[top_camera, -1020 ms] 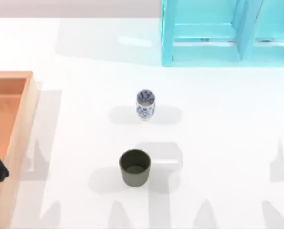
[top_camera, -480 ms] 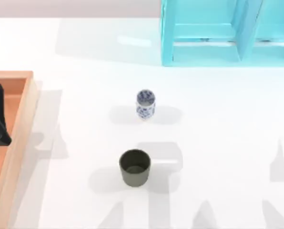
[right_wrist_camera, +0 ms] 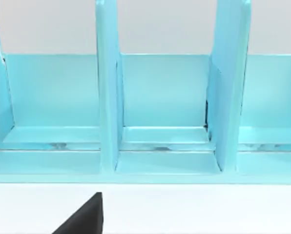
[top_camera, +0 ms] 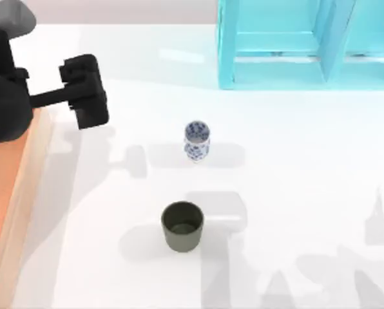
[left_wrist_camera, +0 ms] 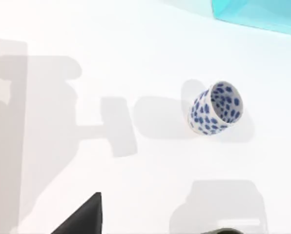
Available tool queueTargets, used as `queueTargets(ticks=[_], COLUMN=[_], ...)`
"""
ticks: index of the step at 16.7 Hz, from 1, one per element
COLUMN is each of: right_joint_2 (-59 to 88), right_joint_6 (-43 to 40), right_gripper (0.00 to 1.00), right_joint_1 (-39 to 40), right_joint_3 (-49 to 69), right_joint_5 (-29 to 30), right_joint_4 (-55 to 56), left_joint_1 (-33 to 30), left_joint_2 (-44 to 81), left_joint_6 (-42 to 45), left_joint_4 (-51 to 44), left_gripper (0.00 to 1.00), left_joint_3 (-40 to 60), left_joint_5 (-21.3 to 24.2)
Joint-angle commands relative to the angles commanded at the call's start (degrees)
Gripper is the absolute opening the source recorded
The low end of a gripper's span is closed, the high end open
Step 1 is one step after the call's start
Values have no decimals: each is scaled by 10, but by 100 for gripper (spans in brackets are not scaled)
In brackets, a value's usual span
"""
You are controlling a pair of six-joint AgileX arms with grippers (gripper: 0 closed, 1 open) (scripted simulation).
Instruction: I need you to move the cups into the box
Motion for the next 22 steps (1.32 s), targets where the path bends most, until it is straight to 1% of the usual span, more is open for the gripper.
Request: queueTargets(ticks=[6, 9, 11, 15, 22], right_joint_2=[0, 0, 0, 0, 0], right_joint_6=[0, 0, 0, 0, 0], right_gripper=[100, 100, 100, 100, 100], right_joint_1=[0, 0, 0, 0, 0], right_joint_3=[0, 0, 0, 0, 0], right_joint_5=[0, 0, 0, 0, 0], right_joint_4=[0, 0, 0, 0, 0], left_joint_1=[-121, -170, -195, -219, -216], left_joint_2=[310, 432, 491, 547, 548], left_joint_6=[-102, -138, -155, -171, -169], left_joint_4=[-203, -282, -321, -358, -347], left_gripper=[100, 100, 100, 100, 100], left_joint_3=[240, 336, 384, 429, 419], left_joint_5=[-1, -2, -2, -3, -3])
